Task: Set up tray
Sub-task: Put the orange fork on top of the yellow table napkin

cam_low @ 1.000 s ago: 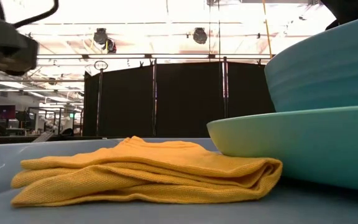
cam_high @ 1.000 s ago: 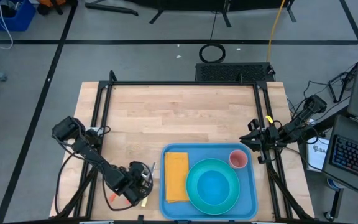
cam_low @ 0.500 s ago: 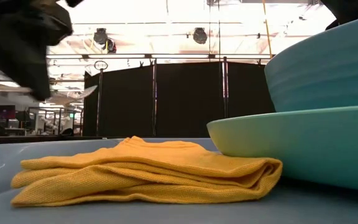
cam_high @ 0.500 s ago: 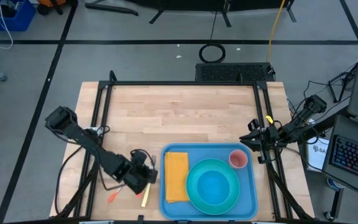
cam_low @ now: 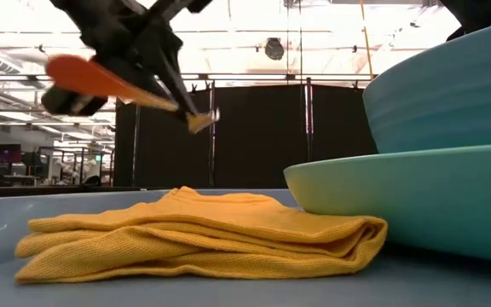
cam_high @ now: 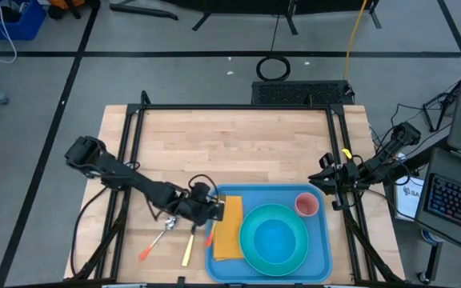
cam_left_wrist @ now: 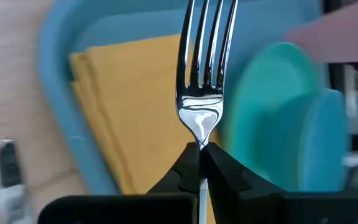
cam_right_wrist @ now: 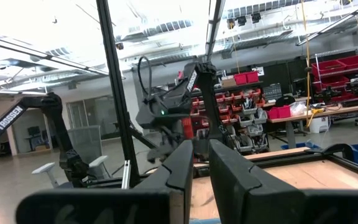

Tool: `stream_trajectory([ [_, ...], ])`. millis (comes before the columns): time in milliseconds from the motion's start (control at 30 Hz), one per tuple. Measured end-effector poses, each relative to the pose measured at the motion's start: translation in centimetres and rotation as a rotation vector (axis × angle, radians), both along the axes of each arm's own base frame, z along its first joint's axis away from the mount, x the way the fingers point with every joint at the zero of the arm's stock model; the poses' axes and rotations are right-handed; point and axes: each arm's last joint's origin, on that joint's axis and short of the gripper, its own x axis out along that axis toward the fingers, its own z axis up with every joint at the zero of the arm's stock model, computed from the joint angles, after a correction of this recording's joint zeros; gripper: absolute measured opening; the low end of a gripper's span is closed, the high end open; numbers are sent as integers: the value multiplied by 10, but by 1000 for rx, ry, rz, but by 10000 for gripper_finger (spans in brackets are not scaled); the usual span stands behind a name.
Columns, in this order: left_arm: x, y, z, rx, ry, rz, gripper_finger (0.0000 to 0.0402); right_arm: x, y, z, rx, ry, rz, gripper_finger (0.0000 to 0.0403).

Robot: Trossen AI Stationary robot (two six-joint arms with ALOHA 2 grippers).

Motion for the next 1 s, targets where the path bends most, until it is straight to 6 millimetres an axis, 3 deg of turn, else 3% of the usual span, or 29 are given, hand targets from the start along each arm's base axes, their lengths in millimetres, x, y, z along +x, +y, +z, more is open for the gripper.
stream_trajectory([
  [267,19,-13,-33,-51,-28,28,9,0,0,-1,-4,5,0,43],
  [467,19,-25,-53,-66,-7,56,9,0,0,-1,-5,6,0,43],
  [1000,10,-32,-59,11,5,149,9,0,0,-1,-6,8,0,43],
])
